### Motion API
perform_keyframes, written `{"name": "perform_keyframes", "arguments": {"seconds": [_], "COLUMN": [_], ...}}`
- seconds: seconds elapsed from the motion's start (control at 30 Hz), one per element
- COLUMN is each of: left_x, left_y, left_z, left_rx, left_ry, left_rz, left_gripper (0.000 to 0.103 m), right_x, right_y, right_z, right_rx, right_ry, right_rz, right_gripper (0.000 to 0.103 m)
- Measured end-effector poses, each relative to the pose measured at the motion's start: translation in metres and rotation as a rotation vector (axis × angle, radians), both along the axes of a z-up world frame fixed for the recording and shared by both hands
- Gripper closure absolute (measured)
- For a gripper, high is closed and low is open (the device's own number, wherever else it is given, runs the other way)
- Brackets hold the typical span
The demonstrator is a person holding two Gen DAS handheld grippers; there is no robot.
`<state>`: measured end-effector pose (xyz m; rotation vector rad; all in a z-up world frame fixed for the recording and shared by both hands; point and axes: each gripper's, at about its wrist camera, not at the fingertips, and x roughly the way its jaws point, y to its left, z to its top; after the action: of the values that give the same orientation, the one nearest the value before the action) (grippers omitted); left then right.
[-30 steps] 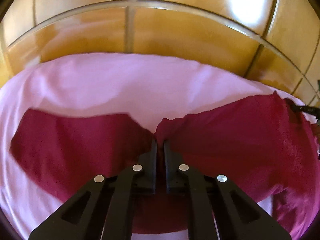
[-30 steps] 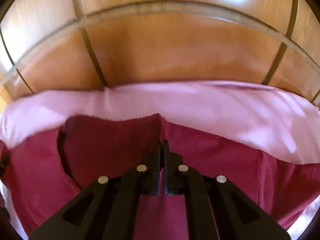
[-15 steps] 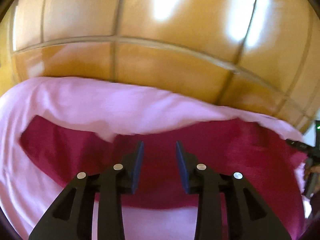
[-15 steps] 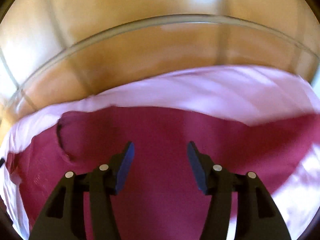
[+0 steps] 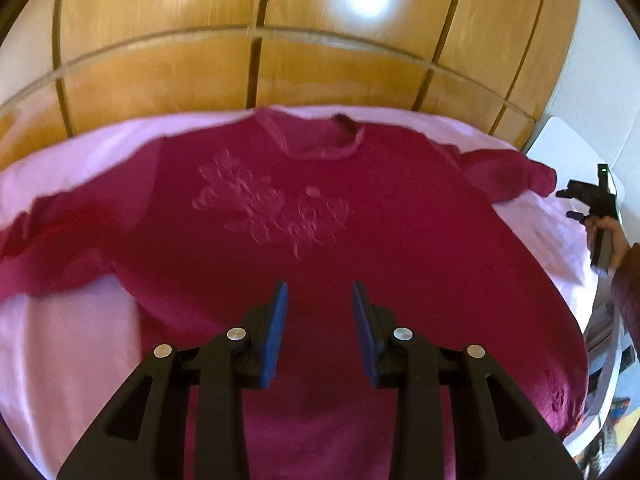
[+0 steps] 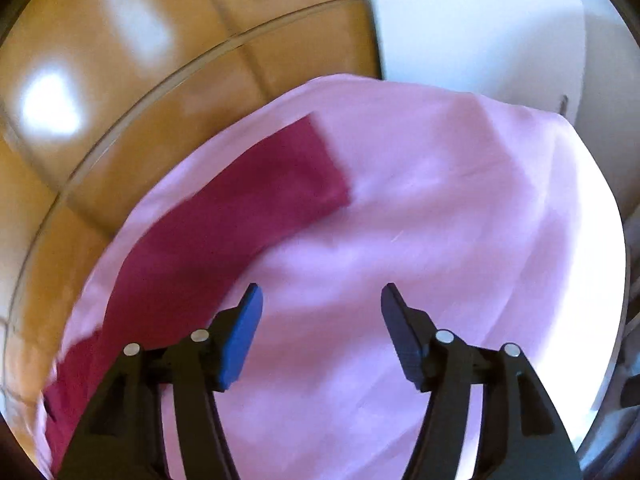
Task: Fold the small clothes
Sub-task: 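Release the sweater with the left gripper while the right gripper straightens a sleeve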
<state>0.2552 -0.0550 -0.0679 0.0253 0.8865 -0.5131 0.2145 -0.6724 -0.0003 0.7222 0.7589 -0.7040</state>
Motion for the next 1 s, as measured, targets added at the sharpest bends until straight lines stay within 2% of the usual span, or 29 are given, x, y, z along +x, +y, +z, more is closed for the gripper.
{"name": "perform_keyframes", "arguments": {"seconds": [0.07,0.17,0.2,0.23,0.27,0.3,0.33,0.37,0.4,0.43,0.47,0.57,0.6,0.73,0.8,0.93,0.97,1.0], "left_x": [0.002,0.001,0.000,0.000,-0.001,-0.002,-0.003,-0.004,-0.005,-0.005,-0.004,-0.003,-0.003,-0.003,-0.003,-0.004,-0.004,-0.005], "left_y": [-0.001,-0.004,-0.005,-0.005,-0.006,-0.008,-0.010,-0.011,-0.013,-0.014,-0.014,-0.013,-0.011,-0.008,-0.007,-0.006,-0.006,-0.006], "left_z": [-0.005,-0.014,-0.016,-0.018,-0.020,-0.023,-0.024,-0.024,-0.024,-0.025,-0.025,-0.026,-0.027,-0.027,-0.027,-0.028,-0.028,-0.028], "left_rx": [0.009,0.037,0.047,0.055,0.063,0.074,0.086,0.097,0.108,0.110,0.112,0.099,0.088,0.072,0.072,0.065,0.064,0.064], "left_ry": [0.028,0.056,0.061,0.065,0.069,0.072,0.069,0.065,0.061,0.061,0.060,0.067,0.070,0.070,0.068,0.064,0.063,0.061], "left_rz": [0.009,0.026,0.029,0.031,0.034,0.038,0.038,0.036,0.029,0.028,0.030,0.037,0.041,0.032,0.025,0.024,0.028,0.031], "left_gripper": [0.071,0.071,0.071,0.071,0.071,0.071,0.071,0.069,0.067,0.066,0.066,0.066,0.066,0.066,0.066,0.066,0.066,0.066], "right_x": [0.007,0.041,0.046,0.059,0.068,0.073,0.079,0.080,0.079,0.077,0.078,0.075,0.070,0.052,0.057,0.073,0.084,0.092], "right_y": [-0.016,-0.026,-0.030,-0.032,-0.034,-0.035,-0.037,-0.035,-0.031,-0.032,-0.030,-0.020,-0.016,0.004,0.005,0.000,-0.002,-0.003], "right_z": [0.000,-0.010,-0.013,-0.013,-0.008,0.002,0.022,0.036,0.047,0.053,0.054,0.033,0.023,-0.027,-0.041,-0.048,-0.050,-0.049], "right_rx": [0.031,0.079,0.090,0.117,0.139,0.169,0.189,0.167,0.127,0.100,0.072,0.075,0.084,0.196,0.211,0.205,0.196,0.188], "right_ry": [-0.006,0.069,0.103,0.105,0.064,-0.028,-0.174,-0.251,-0.307,-0.327,-0.302,-0.179,-0.150,-0.076,-0.064,-0.053,-0.042,-0.023], "right_rz": [0.022,0.092,0.102,0.116,0.120,0.125,0.144,0.144,0.116,0.084,0.042,0.064,0.057,0.088,0.077,0.043,0.046,0.058], "right_gripper": [0.035,0.035,0.036,0.040,0.042,0.043,0.042,0.040,0.027,0.016,0.015,0.017,0.020,0.046,0.051,0.053,0.058,0.079]}}
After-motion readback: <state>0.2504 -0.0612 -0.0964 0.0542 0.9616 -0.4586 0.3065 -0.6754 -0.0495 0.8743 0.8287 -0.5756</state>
